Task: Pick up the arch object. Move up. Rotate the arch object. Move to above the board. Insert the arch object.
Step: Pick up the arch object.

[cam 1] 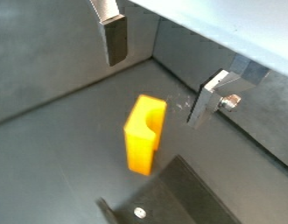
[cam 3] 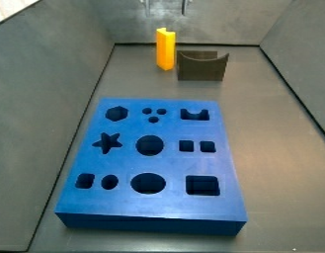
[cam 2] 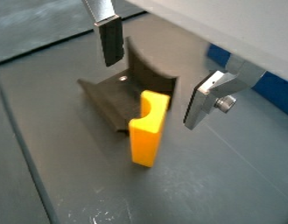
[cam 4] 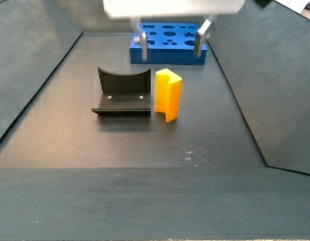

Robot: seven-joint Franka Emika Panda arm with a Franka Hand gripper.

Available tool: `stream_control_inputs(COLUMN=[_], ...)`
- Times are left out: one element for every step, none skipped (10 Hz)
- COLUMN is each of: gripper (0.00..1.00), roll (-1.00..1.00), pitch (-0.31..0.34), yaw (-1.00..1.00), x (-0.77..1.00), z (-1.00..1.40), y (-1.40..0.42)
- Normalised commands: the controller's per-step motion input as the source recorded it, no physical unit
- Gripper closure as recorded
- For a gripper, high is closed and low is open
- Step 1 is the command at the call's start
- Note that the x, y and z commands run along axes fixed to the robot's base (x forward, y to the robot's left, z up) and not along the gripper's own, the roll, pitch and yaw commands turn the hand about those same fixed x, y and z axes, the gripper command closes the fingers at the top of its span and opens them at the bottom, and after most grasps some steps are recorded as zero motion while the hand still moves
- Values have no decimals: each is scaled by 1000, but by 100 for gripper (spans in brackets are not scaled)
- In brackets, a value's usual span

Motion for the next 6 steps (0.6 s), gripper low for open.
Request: stream_control_inputs(gripper=[0, 0, 0, 0, 0, 0], roll=[-129, 0, 0, 0, 77, 209], pitch=[0, 0, 0, 0, -6, -74], yaw=[651, 569, 534, 571, 486, 314], x=[311, 243, 177, 120, 0, -386], z=[-1000, -1000, -1000, -1000, -1000, -951], y=[20, -134, -249, -271, -146, 0])
